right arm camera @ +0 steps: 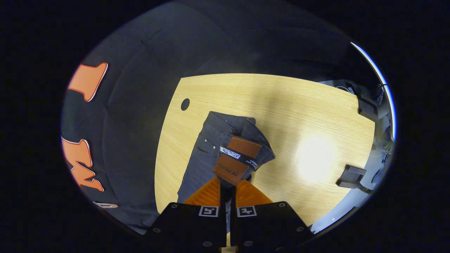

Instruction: Grasp the waist and the cuffs of the jeans and fold them to make the two legs overlap; first hold the waist and fold one-third of the jeans toward the cuffs, then hold the cuffs and fold the remaining one-third in the same direction to finish folding.

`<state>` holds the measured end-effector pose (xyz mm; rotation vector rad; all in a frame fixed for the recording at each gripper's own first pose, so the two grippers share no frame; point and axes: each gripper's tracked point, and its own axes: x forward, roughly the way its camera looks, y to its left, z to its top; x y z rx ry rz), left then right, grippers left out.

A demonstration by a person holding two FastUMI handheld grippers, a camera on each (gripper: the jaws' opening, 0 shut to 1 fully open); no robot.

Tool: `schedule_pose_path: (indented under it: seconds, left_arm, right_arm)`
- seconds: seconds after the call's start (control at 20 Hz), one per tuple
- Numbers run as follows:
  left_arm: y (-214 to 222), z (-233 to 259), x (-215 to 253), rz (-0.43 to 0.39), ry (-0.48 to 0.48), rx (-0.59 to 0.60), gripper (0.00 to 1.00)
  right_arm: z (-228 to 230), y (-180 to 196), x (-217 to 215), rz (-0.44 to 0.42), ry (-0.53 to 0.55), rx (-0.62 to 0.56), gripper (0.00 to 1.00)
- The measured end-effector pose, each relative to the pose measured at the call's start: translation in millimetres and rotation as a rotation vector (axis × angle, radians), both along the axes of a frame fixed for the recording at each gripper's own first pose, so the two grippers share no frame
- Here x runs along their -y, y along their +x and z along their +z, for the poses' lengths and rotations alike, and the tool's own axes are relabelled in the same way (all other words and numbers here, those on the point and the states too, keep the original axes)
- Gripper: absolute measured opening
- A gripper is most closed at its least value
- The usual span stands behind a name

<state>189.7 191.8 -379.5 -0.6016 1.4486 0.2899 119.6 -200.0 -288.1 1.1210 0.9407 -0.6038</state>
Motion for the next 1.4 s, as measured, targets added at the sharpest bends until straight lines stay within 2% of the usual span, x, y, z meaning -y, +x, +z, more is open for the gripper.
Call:
schedule_pose_path:
  seconds: [0.05, 0.1, 0.25, 0.55, 0.65, 0.7, 0.75, 0.8, 0.85, 0.9, 0.95, 1.1, 1.25, 1.4]
  left_arm:
    - [1.6, -6.9, 0.1, -0.025, 0.018, -0.035, 0.61]
    - [1.3, -16.6, 2.6, -0.036, 0.030, -0.075, 0.60]
    - [8.0, -35.0, 10.2, 0.009, 0.046, -0.168, 0.60]
    - [23.5, -52.6, 16.4, 0.022, 0.103, -0.247, 0.61]
    - [26.5, -50.5, 14.3, -0.019, 0.125, -0.264, 0.59]
    - [24.5, -53.4, 16.9, -0.021, 0.126, -0.268, 0.60]
    - [24.8, -51.1, 19.3, -0.013, 0.111, -0.272, 0.65]
    - [20.5, -52.1, 15.0, -0.011, 0.115, -0.268, 0.60]
    - [20.3, -47.5, 19.1, 0.025, 0.080, -0.265, 0.33]
    - [25.4, -42.8, 22.3, 0.022, 0.048, -0.223, 0.07]
    - [31.2, -42.1, 23.4, 0.033, 0.036, -0.166, 0.02]
    - [49.4, -21.4, 25.1, 0.039, -0.022, -0.033, 0.02]
    - [51.6, 15.4, 24.8, 0.032, -0.026, 0.041, 0.01]
    - [34.7, 17.6, 22.8, 0.059, -0.043, -0.001, 0.01]
  right_arm:
    - [-2.6, -0.4, 1.7, 0.006, 0.003, -0.003, 0.05]
    - [-4.4, -0.9, 2.1, 0.009, 0.007, -0.009, 0.05]
    - [-4.7, 2.8, 2.1, 0.023, 0.015, -0.001, 0.05]
    - [-9.2, -0.3, 4.1, 0.040, 0.022, -0.007, 0.05]
    - [-11.2, 0.2, 5.0, 0.030, 0.029, -0.005, 0.05]
    - [-13.2, 0.4, 4.8, 0.034, 0.031, -0.005, 0.05]
    - [-14.6, 0.6, 6.1, 0.030, 0.030, -0.005, 0.05]
    - [-16.1, 1.2, 5.0, 0.029, 0.037, 0.001, 0.04]
    - [-15.8, 2.2, 5.9, 0.019, 0.043, 0.005, 0.05]
    - [-16.0, 2.9, 5.6, 0.018, 0.053, 0.006, 0.05]
    - [-14.8, 1.8, 6.4, 0.018, 0.056, 0.010, 0.05]
    - [-13.8, 4.8, 6.2, 0.020, 0.064, 0.018, 0.05]
    - [-8.5, 4.6, 3.4, 0.025, 0.071, 0.034, 0.05]
    - [-11.2, -2.7, 6.6, 0.020, 0.071, 0.021, 0.05]
